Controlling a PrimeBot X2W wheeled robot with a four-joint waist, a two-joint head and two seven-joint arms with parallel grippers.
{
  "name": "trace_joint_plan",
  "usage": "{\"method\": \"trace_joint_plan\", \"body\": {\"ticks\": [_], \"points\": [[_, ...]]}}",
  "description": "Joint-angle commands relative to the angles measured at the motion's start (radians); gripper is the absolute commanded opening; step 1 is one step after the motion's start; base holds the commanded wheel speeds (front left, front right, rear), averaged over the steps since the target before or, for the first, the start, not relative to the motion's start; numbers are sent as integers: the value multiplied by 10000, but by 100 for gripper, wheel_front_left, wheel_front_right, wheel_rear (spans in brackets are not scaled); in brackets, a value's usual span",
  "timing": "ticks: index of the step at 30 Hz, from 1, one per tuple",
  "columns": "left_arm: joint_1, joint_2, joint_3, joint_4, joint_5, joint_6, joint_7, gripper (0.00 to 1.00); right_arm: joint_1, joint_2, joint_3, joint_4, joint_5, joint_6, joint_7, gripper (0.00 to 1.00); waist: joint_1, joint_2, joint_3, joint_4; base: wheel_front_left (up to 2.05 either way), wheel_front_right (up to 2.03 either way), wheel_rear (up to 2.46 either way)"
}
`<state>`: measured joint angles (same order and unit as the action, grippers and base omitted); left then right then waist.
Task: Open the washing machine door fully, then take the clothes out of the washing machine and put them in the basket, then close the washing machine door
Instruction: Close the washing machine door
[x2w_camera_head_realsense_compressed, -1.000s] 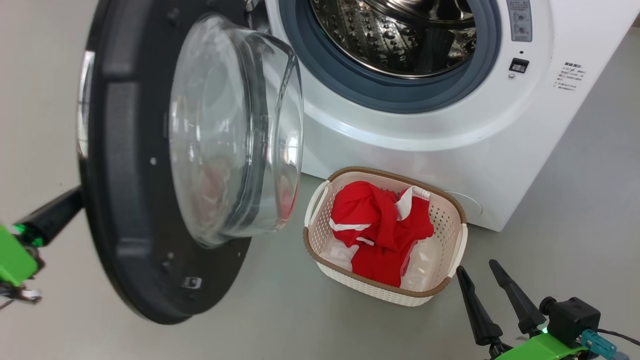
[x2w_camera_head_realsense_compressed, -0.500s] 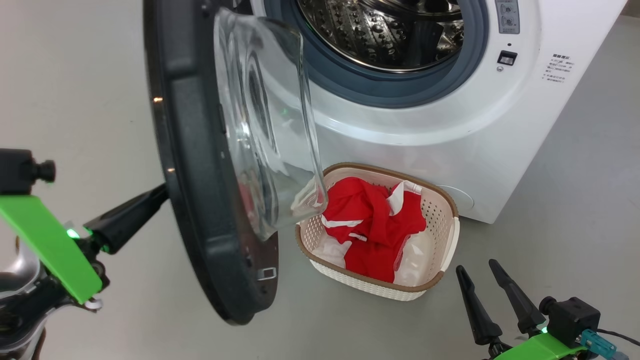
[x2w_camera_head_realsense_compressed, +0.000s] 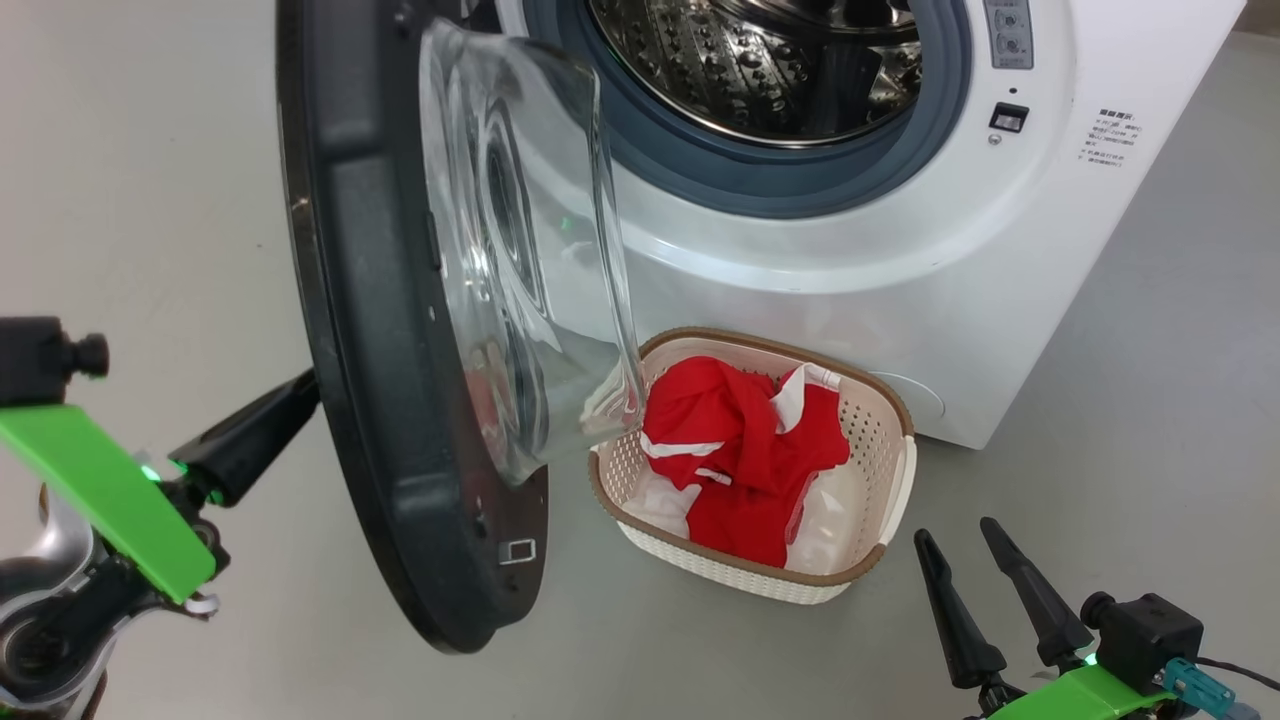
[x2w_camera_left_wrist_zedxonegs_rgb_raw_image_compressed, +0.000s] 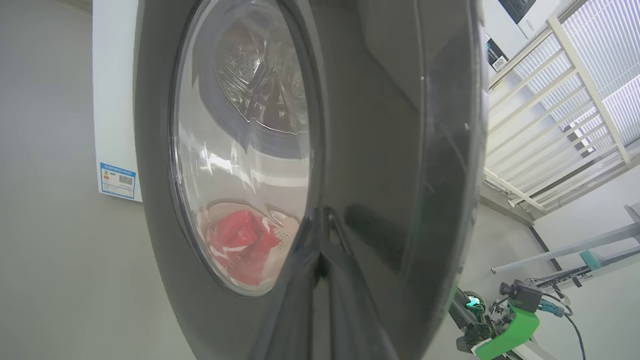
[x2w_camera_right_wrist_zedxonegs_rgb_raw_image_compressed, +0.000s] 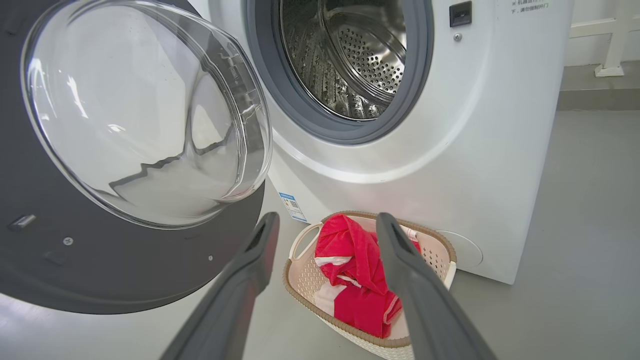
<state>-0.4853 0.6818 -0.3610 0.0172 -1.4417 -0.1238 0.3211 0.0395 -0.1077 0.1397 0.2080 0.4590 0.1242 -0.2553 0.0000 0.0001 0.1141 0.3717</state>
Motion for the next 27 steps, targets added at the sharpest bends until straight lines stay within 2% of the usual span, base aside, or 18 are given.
{"method": "trace_joint_plan", "body": {"ticks": [1, 15, 16, 17, 19, 23, 27], "points": [[-138, 590, 455, -75, 22, -69, -133, 0, -129, -44, 215, -236, -19, 65, -65, 100, 0, -1, -48, 36, 0, 0, 0], [1389, 573, 182, 1135, 11, -69, -2247, 0, -16, -62, 396, -192, 20, 65, -65, 100, 0, -1, -519, 283, 0, 0, 0], [1487, 558, 183, 1229, -21, -69, -2388, 5, -11, -67, 411, -188, 26, 65, -65, 100, 0, -1, -540, 290, 0, 0, 0], [1580, 560, 148, 1295, -14, -69, -2503, 18, -10, -74, 422, -184, 31, 65, -65, 100, 0, -1, -562, 298, 0, 0, 0], [1761, 523, 127, 1461, -59, -69, -2774, 31, -7, -86, 434, -182, 39, 65, -65, 100, 0, -1, -592, 314, 0, 0, 0], [2095, 406, 106, 1900, -134, -69, -3346, 49, 11, -97, 451, -175, 52, 65, -65, 100, 0, -1, -662, 323, 0, 0, 0], [2401, 244, 16, 2249, -156, -69, -3883, 95, 38, -102, 453, -177, 55, 65, -65, 100, 0, -1, -708, 322, 0, 0, 0]]}}
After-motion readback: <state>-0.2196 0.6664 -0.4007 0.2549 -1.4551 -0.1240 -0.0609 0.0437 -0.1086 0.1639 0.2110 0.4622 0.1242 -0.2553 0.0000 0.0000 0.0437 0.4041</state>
